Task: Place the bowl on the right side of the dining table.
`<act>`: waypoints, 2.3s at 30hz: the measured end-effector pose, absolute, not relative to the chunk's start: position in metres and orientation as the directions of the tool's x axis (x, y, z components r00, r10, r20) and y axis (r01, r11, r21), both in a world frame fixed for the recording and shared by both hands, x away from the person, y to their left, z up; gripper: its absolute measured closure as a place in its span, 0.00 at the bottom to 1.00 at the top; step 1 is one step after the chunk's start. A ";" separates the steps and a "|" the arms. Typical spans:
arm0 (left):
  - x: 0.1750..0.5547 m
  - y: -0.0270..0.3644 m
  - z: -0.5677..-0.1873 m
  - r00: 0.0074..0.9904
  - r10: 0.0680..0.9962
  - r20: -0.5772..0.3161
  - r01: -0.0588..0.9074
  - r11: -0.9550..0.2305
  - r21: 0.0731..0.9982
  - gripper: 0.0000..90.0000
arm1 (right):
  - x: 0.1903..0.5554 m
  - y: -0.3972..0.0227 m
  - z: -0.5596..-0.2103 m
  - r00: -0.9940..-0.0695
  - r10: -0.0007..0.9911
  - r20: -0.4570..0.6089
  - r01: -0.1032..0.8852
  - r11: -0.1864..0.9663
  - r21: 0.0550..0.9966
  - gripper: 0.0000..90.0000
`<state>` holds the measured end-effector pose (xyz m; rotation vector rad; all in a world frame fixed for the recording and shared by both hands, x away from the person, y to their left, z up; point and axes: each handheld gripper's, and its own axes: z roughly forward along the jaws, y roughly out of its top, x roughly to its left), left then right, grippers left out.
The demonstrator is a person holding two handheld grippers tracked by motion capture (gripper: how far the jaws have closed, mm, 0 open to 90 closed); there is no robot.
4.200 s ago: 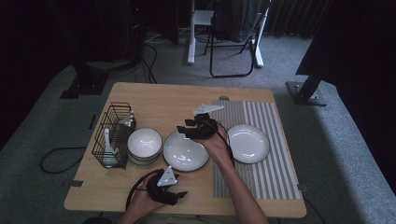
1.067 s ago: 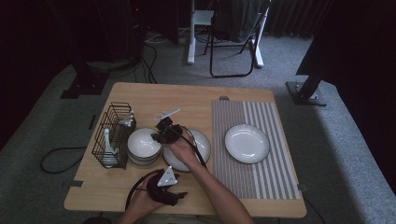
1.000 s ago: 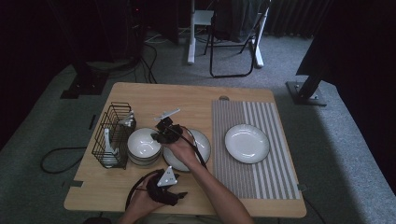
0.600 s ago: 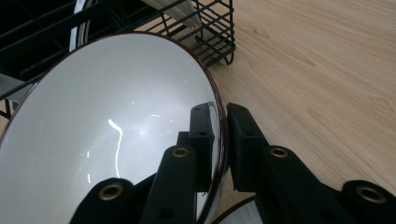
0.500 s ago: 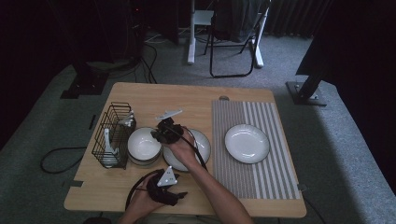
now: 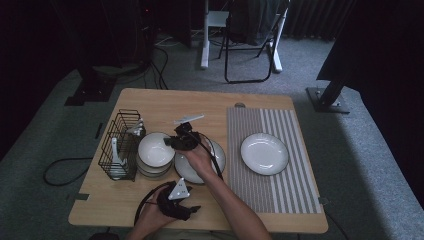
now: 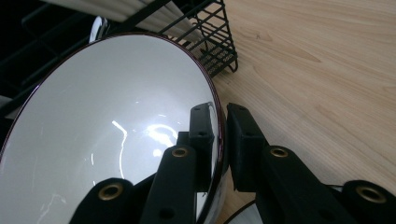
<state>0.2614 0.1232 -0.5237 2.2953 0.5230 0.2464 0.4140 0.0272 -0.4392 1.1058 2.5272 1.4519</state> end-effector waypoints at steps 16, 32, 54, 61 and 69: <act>0.261 0.123 -0.524 0.896 0.443 0.017 0.296 -0.626 0.721 0.32 | 0.414 0.008 -0.433 -0.738 0.579 0.348 0.571 0.260 0.778 0.91; 0.261 0.123 -0.524 0.895 0.445 0.016 0.298 -0.625 0.722 0.32 | 0.415 -0.026 -0.432 -0.703 0.609 0.367 0.584 0.199 0.787 0.91; 0.261 0.123 -0.524 0.895 0.445 0.012 0.301 -0.623 0.722 0.32 | 0.420 -0.056 -0.433 -0.657 0.649 0.384 0.601 0.143 0.786 0.90; 0.261 0.123 -0.524 0.895 0.445 0.012 0.301 -0.623 0.722 0.32 | 0.420 -0.062 -0.435 -0.645 0.661 0.383 0.602 0.132 0.787 0.90; 0.261 0.123 -0.524 0.896 0.443 0.013 0.299 -0.625 0.721 0.32 | 0.422 -0.073 -0.439 -0.624 0.676 0.391 0.610 0.109 0.785 0.90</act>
